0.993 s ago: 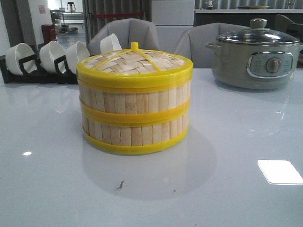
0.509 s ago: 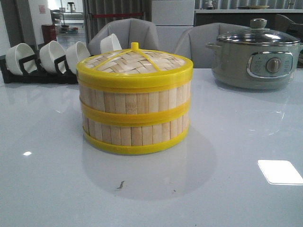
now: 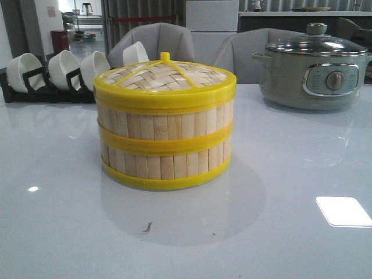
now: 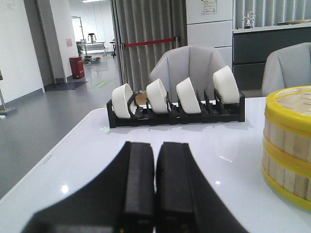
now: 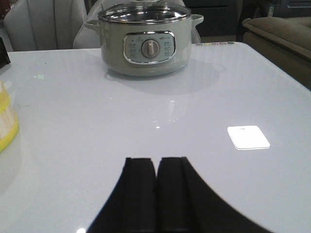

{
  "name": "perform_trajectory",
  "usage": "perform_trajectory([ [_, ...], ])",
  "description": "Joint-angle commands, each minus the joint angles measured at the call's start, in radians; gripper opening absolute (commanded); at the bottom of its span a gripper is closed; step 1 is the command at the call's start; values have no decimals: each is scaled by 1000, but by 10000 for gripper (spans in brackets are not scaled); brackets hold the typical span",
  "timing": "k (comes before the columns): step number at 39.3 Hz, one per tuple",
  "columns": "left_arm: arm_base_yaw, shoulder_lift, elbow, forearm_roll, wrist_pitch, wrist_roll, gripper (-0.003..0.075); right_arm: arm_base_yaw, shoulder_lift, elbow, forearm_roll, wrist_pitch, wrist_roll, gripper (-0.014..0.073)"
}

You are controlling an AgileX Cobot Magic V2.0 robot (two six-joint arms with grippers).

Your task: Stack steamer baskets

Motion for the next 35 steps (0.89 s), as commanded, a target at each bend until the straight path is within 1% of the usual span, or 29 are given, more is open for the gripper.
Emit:
perform_trajectory([
  [1,-7,-13,0,-1,-76,-1,90,-6,-20,-11,3,-128,-2,56],
  [23,-7,-13,0,-1,-76,-1,90,-6,-20,-11,16,-154,-4,56],
  [26,-7,-13,0,-1,-76,-1,90,-6,-20,-11,42,-154,-30,56],
  [30,-7,-13,0,-1,-76,-1,90,-6,-20,-11,96,-156,-99,56],
  [35,-7,-13,0,-1,-76,-1,90,-6,-20,-11,109,-166,-112,56],
])
